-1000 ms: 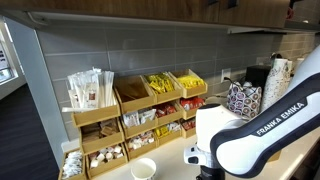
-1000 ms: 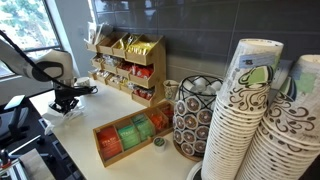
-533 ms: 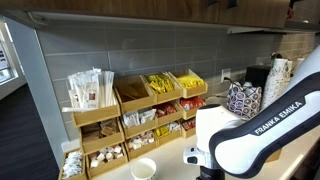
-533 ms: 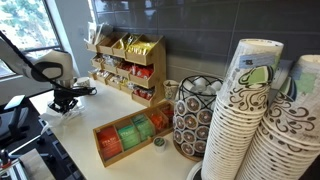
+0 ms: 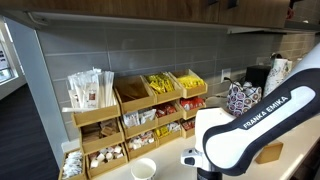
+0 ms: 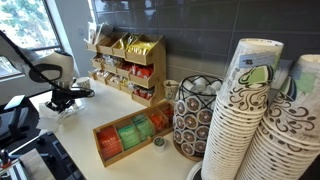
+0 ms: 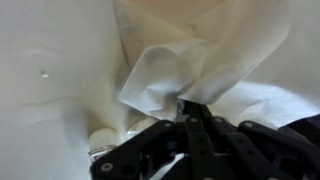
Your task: Use the paper towel and tissue to clean the counter
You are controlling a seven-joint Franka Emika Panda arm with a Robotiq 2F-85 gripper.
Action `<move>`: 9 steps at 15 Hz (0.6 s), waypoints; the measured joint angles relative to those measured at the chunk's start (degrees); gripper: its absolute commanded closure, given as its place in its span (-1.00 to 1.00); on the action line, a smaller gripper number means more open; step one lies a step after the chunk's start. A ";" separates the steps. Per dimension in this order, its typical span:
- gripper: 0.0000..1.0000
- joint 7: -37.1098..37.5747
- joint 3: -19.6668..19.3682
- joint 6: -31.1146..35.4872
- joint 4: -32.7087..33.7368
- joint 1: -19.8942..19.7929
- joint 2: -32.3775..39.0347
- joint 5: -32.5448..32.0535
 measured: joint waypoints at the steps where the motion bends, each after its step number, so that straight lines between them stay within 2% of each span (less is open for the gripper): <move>1: 0.87 -0.41 0.20 0.03 0.16 0.04 0.21 1.76; 5: 0.86 -2.29 0.92 1.08 0.52 0.08 0.86 7.54; 9: 0.86 -3.57 1.62 1.87 1.02 0.07 1.86 8.86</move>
